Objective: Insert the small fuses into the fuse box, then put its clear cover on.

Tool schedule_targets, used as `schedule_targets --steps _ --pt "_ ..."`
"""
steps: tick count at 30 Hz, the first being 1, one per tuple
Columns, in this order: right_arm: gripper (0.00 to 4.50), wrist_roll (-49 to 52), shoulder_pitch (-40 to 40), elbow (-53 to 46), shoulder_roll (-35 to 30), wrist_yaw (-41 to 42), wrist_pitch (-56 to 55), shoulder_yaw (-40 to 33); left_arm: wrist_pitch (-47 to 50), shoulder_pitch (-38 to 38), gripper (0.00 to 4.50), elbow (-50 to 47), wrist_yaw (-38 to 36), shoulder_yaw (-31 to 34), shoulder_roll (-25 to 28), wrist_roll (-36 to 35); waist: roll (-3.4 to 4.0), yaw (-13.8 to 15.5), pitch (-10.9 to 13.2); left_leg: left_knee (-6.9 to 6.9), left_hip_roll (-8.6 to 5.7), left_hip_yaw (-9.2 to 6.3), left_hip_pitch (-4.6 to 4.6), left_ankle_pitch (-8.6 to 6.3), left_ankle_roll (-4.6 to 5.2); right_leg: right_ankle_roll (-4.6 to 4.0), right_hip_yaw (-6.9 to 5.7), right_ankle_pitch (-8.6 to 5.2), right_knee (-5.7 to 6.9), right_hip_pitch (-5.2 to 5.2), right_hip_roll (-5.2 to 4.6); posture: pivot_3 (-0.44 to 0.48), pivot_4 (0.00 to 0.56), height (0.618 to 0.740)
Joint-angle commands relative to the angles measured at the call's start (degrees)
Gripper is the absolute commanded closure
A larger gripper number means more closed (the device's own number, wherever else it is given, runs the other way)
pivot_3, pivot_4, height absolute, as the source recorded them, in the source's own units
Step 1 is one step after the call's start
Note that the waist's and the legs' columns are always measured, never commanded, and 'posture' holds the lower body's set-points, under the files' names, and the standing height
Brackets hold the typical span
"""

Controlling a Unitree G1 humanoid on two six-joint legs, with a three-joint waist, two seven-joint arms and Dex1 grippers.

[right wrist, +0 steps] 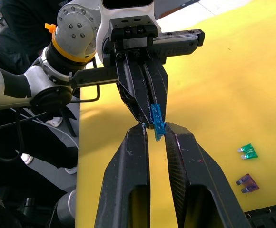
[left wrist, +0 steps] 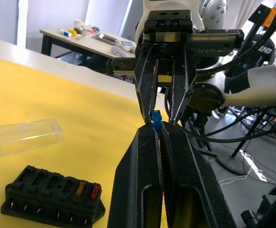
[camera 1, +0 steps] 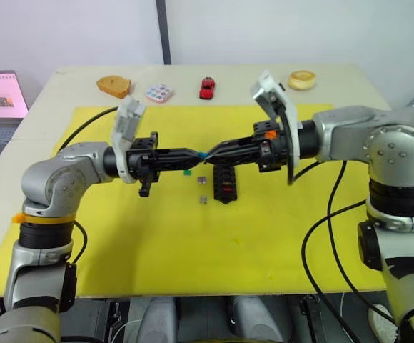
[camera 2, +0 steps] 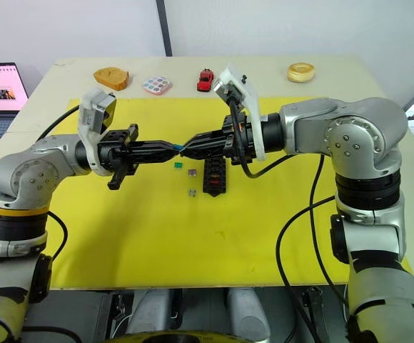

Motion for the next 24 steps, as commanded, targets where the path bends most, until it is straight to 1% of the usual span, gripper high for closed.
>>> schedule_targets --steps 1,3,4,9,12,15,16,17,18,19,22,23,24 --pt "3.88 0.26 -0.55 -1.32 -0.55 0.56 -1.33 -0.69 -1.01 -0.66 4.50 -0.36 -0.29 0.31 0.88 0.14 0.00 0.00 0.00 0.00 0.00 0.00 0.00 0.00 0.00 0.00 0.00 0.00 0.00 0.00 0.00 0.000 0.150 0.740" --pt "4.42 0.29 -0.45 -1.55 -0.64 0.71 -1.44 -0.61 -1.08 -0.70 4.50 -0.37 -0.12 0.33 0.81 0.19 0.00 0.01 0.00 0.00 0.00 0.00 0.00 0.00 0.00 0.00 0.00 0.00 0.00 0.00 0.00 0.000 0.150 0.740" --pt "4.46 0.28 -0.42 -1.62 -0.67 0.79 -1.48 -0.59 -1.09 -0.70 4.50 -0.38 -0.06 0.34 0.78 0.20 0.00 0.01 0.00 0.00 0.00 0.00 -0.01 0.00 0.00 0.00 0.00 0.00 0.00 0.00 0.00 0.000 0.150 0.740" --pt "4.46 -0.23 -0.23 -1.91 -1.35 1.66 -2.36 0.25 -1.66 -1.13 4.50 0.24 0.33 0.20 0.56 0.63 0.00 0.01 0.00 0.00 0.00 0.00 -0.01 0.00 0.00 0.00 0.00 0.00 0.00 0.00 0.00 0.000 0.150 0.740" --pt "4.46 -0.79 -0.18 -1.94 -1.86 2.06 -3.22 0.83 -0.45 -1.46 4.50 0.43 1.01 -0.24 1.00 0.56 0.00 0.00 0.00 0.00 0.00 0.00 -0.01 0.00 0.00 0.00 0.00 0.00 -0.01 0.00 0.00 0.000 0.150 0.740" --pt "4.46 -2.03 -0.60 -1.61 -2.81 2.86 -4.38 1.89 -1.28 -2.09 4.50 1.66 2.15 -1.16 1.08 2.61 0.00 0.01 0.00 0.00 0.00 0.00 -0.01 0.00 0.00 0.00 0.00 0.00 -0.01 -0.01 0.00 0.000 0.150 0.740" --pt "4.50 -2.65 -0.77 -1.36 -3.33 3.41 -4.93 2.49 -1.41 -2.19 3.87 1.89 2.00 -1.75 1.33 3.22 0.00 0.01 0.00 0.00 0.00 0.00 -0.01 0.00 0.00 0.00 0.00 0.00 -0.01 -0.01 0.00 0.000 0.150 0.740" --pt "4.50 -4.82 -0.89 -1.43 -4.87 4.78 -6.94 4.32 -2.10 -2.08 3.61 1.97 1.64 -2.89 1.77 4.52 0.00 0.01 0.00 0.00 0.00 0.00 -0.01 0.00 0.00 0.00 0.00 0.00 -0.01 -0.01 0.00 0.000 0.150 0.740" --pt "4.50 -6.82 -0.96 -1.21 -6.22 6.16 -8.88 5.99 -2.80 -2.00 3.21 2.21 1.39 -4.02 2.07 5.79 0.00 0.01 0.00 0.00 0.00 0.00 -0.01 0.00 0.00 0.00 0.00 0.00 -0.01 -0.01 0.00 0.000 0.150 0.740" --pt "4.50 -9.06 -1.04 -0.68 -7.60 7.64 -11.11 7.82 -3.82 -1.84 2.66 2.52 1.18 -5.34 2.31 7.48 0.00 0.01 0.01 0.00 0.00 0.01 -0.01 0.00 0.00 0.00 0.00 0.00 -0.01 -0.01 0.00 0.000 0.150 0.740" --pt "4.50 -18.00 -1.16 2.54 -11.28 12.67 -20.87 14.06 -14.24 -0.20 1.08 5.12 0.01 -11.93 2.72 17.74 0.00 0.02 0.01 -0.01 -0.01 0.04 -0.01 0.00 0.00 0.01 0.01 -0.01 -0.05 -0.02 0.00 0.000 0.150 0.740" --pt "4.50 -21.04 -1.17 3.81 -12.15 14.34 -24.20 16.09 -17.37 -0.07 0.61 6.71 -0.50 -13.65 2.52 20.39 0.01 0.04 0.01 -0.01 -0.01 0.05 -0.01 0.00 0.00 0.01 0.01 -0.01 -0.07 -0.02 0.00 0.000 0.150 0.740" --pt "4.50 -23.52 -1.16 5.16 -12.63 15.84 -26.94 17.69 -19.83 -0.28 0.05 8.52 -0.81 -15.06 2.23 22.65 -0.01 0.04 0.02 -0.01 -0.02 0.11 -0.01 0.00 0.00 0.01 0.05 -0.01 -0.07 -0.04 -0.01 0.000 0.150 0.740"
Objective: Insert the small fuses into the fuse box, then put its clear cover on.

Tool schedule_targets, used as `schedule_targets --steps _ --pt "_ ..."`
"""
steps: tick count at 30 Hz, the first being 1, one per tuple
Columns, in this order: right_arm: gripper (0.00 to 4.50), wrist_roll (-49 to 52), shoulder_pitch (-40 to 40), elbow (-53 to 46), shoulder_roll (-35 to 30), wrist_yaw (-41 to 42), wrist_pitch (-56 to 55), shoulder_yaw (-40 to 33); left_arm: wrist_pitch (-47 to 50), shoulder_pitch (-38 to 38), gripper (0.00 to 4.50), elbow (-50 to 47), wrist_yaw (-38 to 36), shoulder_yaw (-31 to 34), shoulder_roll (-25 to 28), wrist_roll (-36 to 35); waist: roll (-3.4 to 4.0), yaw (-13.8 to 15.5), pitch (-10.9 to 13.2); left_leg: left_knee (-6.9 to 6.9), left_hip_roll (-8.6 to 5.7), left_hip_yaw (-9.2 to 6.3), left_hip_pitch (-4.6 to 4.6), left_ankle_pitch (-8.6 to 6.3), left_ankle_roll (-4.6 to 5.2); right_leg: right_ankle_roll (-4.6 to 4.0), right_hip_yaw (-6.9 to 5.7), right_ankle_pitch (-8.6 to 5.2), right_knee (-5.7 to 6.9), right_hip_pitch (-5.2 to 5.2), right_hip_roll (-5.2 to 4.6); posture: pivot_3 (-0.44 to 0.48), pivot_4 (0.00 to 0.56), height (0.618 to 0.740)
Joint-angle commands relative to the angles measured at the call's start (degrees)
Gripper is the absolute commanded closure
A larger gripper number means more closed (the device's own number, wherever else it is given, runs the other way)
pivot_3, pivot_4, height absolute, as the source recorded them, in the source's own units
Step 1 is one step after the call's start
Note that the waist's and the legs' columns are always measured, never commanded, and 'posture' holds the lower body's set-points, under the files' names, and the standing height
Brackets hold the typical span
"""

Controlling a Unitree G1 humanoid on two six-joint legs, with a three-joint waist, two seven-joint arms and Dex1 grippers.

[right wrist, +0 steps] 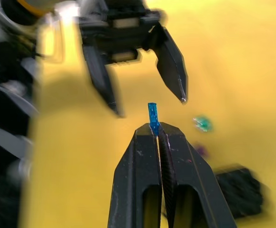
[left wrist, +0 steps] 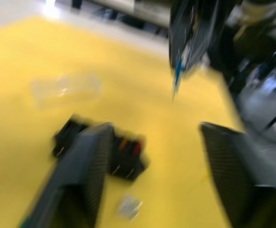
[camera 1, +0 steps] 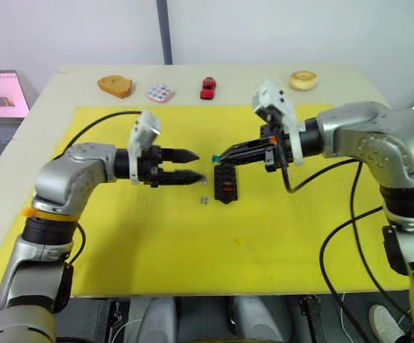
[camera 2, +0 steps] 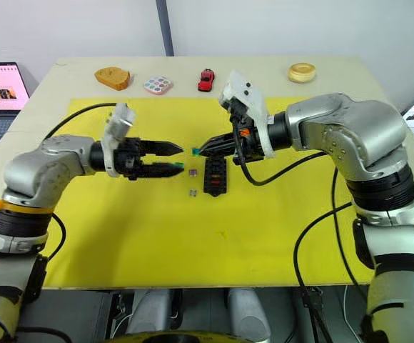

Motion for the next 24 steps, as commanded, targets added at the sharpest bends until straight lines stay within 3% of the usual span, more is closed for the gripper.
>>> schedule_targets --steps 1,9,24 --pt "4.50 -9.55 -1.19 4.00 -1.89 5.76 -11.12 4.76 -9.82 -0.79 0.05 5.08 -1.49 -4.55 -1.15 8.09 -0.02 0.01 0.01 0.00 0.00 0.00 -0.01 0.00 0.00 0.00 0.00 0.00 0.00 -0.02 0.01 0.000 0.150 0.740" --pt "4.50 -22.22 -1.52 14.24 1.02 11.26 -22.36 10.90 -19.71 -6.07 0.05 16.33 -2.47 -6.55 -8.04 14.39 -0.01 0.09 0.01 0.06 0.00 0.02 -0.45 0.00 0.00 0.01 0.01 0.02 0.08 -0.46 0.00 0.000 0.150 0.740" --pt "4.50 -24.44 -0.27 12.26 3.91 13.81 -18.45 8.59 -23.88 -6.20 0.05 17.94 -5.11 -6.78 -10.04 18.34 0.00 0.13 0.01 0.19 -0.01 -0.05 -0.88 0.01 -0.01 0.01 -0.03 0.04 0.22 -0.88 -0.04 0.000 0.150 0.740"
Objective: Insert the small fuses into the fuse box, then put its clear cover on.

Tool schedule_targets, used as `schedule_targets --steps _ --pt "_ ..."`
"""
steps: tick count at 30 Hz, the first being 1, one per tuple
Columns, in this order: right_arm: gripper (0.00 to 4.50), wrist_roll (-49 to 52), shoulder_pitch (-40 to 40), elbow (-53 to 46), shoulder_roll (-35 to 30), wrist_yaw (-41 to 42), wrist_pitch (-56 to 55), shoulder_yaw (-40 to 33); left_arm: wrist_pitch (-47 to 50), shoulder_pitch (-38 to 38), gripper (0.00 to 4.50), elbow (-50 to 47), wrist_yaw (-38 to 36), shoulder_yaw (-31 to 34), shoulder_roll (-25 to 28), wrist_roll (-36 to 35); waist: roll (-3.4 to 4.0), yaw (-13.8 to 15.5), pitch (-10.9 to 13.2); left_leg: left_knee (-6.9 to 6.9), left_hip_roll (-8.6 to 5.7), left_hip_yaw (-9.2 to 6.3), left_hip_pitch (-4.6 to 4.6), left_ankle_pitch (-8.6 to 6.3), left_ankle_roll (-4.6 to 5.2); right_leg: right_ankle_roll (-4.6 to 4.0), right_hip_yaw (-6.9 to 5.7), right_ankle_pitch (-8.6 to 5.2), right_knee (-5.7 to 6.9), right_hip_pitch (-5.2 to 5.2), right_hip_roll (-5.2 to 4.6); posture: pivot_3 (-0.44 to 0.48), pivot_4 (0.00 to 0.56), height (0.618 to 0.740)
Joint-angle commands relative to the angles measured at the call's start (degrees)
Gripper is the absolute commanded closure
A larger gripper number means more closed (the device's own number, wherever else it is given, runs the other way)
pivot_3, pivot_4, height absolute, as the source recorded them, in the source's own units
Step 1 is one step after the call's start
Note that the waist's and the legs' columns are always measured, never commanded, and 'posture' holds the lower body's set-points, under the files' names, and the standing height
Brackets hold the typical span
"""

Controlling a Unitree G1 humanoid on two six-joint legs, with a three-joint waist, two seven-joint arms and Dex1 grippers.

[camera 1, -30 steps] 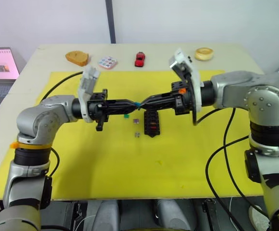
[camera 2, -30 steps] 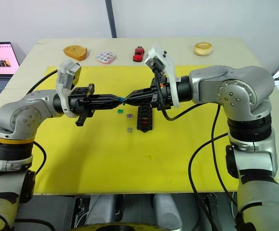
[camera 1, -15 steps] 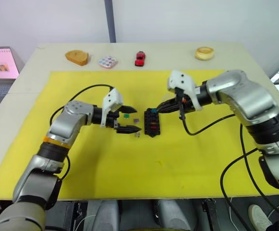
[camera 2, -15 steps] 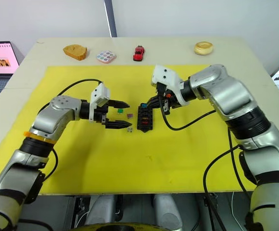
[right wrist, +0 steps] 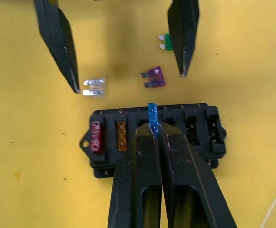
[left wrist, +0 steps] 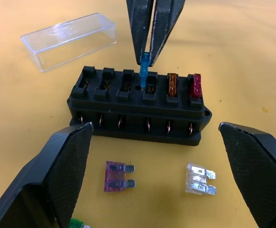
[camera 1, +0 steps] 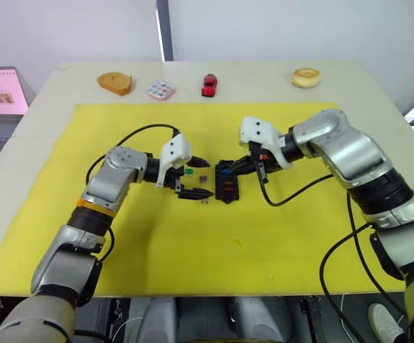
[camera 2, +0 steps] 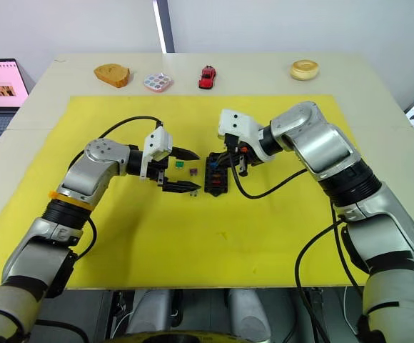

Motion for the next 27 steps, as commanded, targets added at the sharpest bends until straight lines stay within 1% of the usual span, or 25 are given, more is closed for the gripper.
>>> schedule_targets --steps 1,13,27 --pt "4.50 0.24 -0.19 -2.57 -0.16 0.40 1.26 -2.86 -1.32 -1.13 0.05 -0.67 -0.21 0.30 -0.54 0.67 0.00 0.00 0.00 0.00 0.00 0.00 0.00 0.00 0.00 0.00 0.00 0.00 0.00 0.00 0.00 0.000 0.150 0.740" --pt "4.50 -0.02 1.65 -4.44 0.02 -0.11 3.42 -3.67 -1.69 -1.18 0.05 -0.75 0.01 0.66 -1.44 1.55 0.00 -0.01 0.00 0.06 0.00 -0.01 0.01 0.00 0.00 0.00 0.00 0.00 0.11 0.00 0.00 0.000 0.150 0.740" --pt "4.50 -1.72 2.27 -2.98 0.99 -1.18 1.14 -3.74 -1.82 -1.03 0.05 -1.25 0.13 0.81 -1.25 1.81 0.01 -0.03 0.00 0.10 0.00 -0.02 0.03 0.01 -0.01 0.00 -0.01 0.00 0.21 0.00 0.01 0.000 0.150 0.740"
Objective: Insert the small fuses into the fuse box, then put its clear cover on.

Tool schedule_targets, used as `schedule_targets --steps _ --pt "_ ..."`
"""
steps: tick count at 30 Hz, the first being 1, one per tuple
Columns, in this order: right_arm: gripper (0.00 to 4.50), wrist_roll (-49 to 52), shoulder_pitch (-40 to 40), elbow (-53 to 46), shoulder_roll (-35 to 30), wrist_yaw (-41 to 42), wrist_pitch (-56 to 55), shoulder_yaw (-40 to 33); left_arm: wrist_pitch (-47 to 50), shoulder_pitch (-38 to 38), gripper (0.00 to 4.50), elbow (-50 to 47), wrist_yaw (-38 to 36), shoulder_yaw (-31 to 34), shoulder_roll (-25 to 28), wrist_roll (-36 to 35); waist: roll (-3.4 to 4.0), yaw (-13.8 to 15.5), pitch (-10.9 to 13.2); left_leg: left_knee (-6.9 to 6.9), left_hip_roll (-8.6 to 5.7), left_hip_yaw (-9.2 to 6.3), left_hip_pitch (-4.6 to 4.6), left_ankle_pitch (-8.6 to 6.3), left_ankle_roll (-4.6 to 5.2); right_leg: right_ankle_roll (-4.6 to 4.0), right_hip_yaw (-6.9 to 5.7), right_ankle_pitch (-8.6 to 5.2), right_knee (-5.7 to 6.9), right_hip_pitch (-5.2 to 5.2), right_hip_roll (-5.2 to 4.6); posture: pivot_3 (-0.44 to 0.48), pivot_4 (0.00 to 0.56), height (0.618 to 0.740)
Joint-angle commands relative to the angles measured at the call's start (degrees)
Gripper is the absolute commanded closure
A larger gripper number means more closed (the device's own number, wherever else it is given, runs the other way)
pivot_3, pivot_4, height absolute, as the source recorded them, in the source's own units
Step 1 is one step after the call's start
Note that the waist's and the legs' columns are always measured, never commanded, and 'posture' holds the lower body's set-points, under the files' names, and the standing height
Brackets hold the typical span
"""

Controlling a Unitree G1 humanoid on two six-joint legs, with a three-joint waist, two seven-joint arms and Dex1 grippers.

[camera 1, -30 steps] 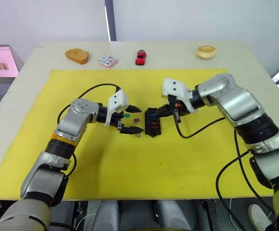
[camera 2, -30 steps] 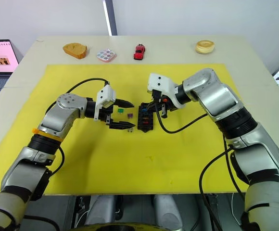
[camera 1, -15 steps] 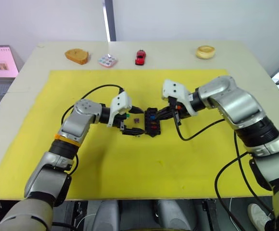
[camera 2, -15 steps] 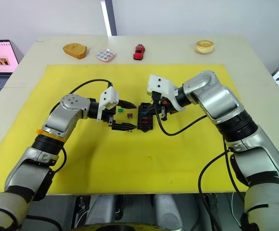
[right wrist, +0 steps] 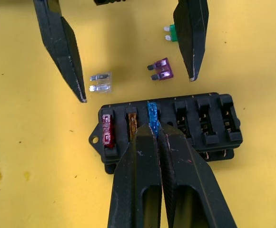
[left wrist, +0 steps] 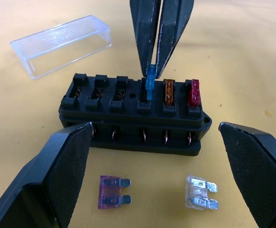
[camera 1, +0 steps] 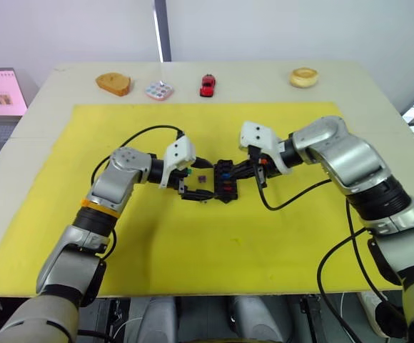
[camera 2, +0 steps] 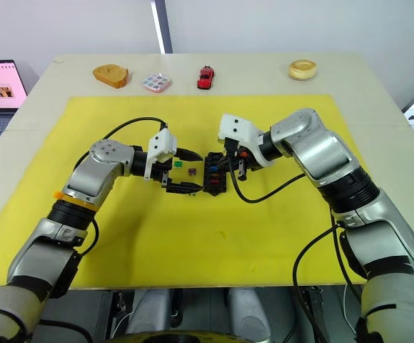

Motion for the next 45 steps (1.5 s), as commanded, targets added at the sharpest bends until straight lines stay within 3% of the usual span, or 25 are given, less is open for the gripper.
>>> schedule_targets --steps 1,21,31,45 --pt "4.50 -0.37 -0.52 -0.61 0.29 0.02 -1.15 -2.21 -0.97 -1.02 0.05 -1.29 -0.19 0.75 0.04 0.07 0.00 0.00 0.00 0.00 0.00 0.00 0.00 0.00 0.00 0.00 0.00 0.00 0.00 0.00 0.00 0.000 0.150 0.740" --pt "4.50 -2.76 2.36 -0.12 1.05 -0.50 -3.26 -0.96 -1.06 -0.51 0.05 -2.11 0.42 0.69 -0.16 0.45 0.01 -0.03 -0.01 0.05 0.00 0.00 0.06 0.01 -0.01 0.00 0.00 0.00 0.13 0.01 0.00 0.000 0.150 0.740" --pt "4.50 -4.41 0.12 -1.53 1.67 -0.67 -1.96 -1.16 -0.97 -0.11 0.05 -2.51 0.83 0.63 -0.16 0.52 0.01 -0.06 -0.02 0.06 0.00 0.01 0.10 0.02 -0.03 0.00 0.01 0.00 0.24 0.01 0.01 0.000 0.150 0.740" --pt "4.50 -10.74 0.29 -1.04 2.38 -2.13 -0.96 3.07 -1.39 -0.03 0.05 -2.25 1.60 0.49 -0.67 0.82 0.01 -0.09 -0.03 0.07 -0.02 0.00 0.16 0.03 -0.04 -0.01 0.01 0.00 0.28 0.05 0.01 0.000 0.150 0.740"
